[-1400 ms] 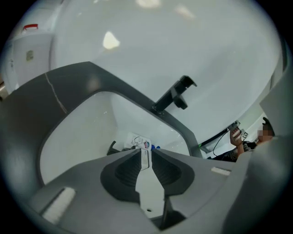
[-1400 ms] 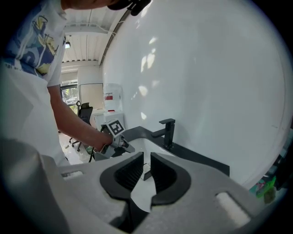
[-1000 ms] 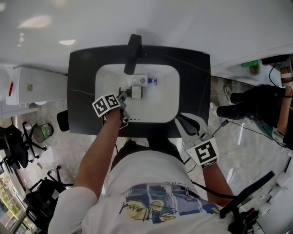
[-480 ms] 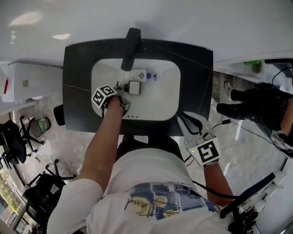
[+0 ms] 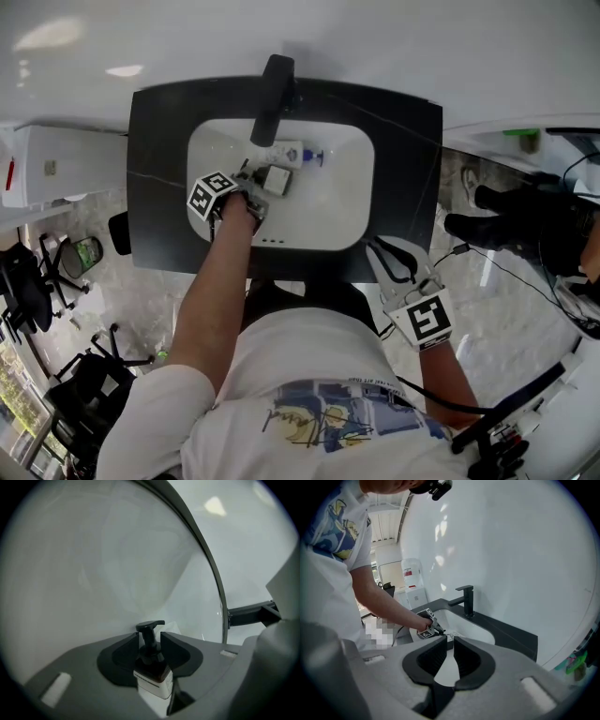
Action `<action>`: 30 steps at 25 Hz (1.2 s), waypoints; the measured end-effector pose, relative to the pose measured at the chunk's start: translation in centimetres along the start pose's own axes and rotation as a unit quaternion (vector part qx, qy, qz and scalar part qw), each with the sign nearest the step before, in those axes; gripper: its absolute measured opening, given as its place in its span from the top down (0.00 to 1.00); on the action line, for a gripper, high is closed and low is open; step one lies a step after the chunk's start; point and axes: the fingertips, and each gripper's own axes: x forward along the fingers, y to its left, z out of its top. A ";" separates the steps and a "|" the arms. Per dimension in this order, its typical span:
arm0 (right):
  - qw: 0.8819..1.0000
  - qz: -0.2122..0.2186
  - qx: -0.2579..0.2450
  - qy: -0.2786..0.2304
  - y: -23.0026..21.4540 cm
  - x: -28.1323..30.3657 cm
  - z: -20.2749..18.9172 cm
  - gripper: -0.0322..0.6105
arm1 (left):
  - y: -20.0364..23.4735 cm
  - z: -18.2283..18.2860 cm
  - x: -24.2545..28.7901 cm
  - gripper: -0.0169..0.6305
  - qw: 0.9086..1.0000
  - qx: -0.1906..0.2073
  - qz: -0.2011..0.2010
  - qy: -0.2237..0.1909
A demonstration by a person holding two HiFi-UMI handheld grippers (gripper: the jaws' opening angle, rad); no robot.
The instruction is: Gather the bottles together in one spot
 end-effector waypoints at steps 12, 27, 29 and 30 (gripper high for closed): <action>1.000 -0.002 0.005 0.019 -0.1 -0.4 -1.2 0.88 | 0.4 -0.1 2.2 0.76 1.000 -0.010 -0.004 0.011; 1.000 -0.013 0.009 0.000 -0.2 0.0 -0.6 0.88 | -4.6 -1.1 -1.4 0.84 0.986 0.141 -0.082 -0.030; 1.000 -0.014 0.011 -0.003 0.1 0.2 -0.4 0.88 | -5.4 -1.7 -2.6 0.84 0.976 0.198 -0.086 -0.042; 1.000 -0.015 0.013 -0.004 0.2 0.2 -0.4 0.88 | -5.6 -1.9 -3.1 0.84 0.970 0.223 -0.085 -0.047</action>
